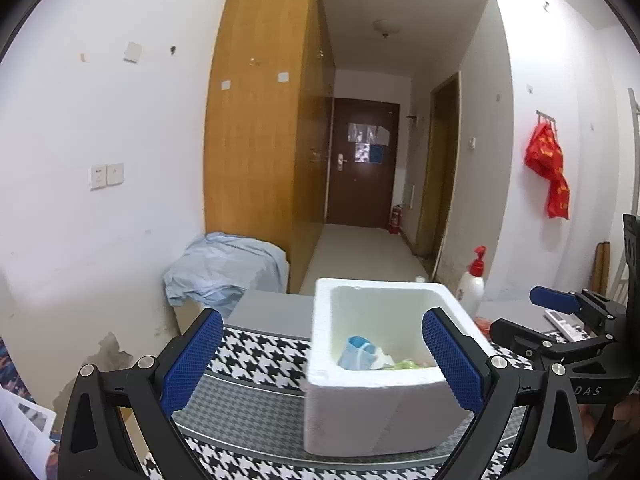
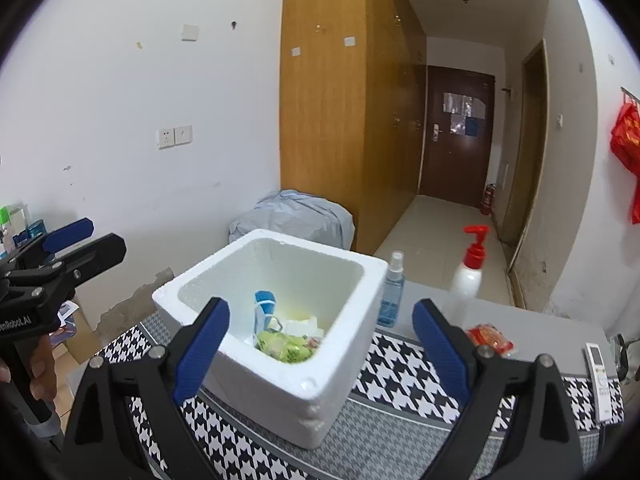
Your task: Organize soft objects
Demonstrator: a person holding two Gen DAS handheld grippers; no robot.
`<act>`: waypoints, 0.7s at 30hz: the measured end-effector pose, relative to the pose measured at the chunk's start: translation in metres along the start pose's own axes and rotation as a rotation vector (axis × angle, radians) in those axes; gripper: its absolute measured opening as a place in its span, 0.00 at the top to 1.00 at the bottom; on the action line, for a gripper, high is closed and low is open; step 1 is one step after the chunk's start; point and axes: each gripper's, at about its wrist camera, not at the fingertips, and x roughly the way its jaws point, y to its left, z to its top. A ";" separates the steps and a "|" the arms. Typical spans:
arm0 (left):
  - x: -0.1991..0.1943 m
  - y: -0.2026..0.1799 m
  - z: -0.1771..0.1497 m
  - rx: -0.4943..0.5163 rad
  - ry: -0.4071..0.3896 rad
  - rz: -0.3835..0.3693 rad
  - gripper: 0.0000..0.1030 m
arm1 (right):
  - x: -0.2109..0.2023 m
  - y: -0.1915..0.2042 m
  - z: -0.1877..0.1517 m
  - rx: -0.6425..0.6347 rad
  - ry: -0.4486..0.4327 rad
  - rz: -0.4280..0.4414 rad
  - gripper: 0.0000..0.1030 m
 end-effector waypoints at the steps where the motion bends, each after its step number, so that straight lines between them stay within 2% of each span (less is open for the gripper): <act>1: -0.002 -0.003 0.000 0.006 -0.002 -0.005 0.03 | -0.003 -0.001 -0.001 0.003 -0.005 -0.003 0.07; 17: -0.027 -0.046 -0.005 0.060 -0.065 -0.087 0.02 | -0.049 -0.017 -0.017 0.027 -0.070 -0.060 0.01; 21: -0.035 -0.053 -0.008 0.067 -0.087 -0.086 0.01 | -0.061 -0.019 -0.022 0.032 -0.085 -0.065 0.01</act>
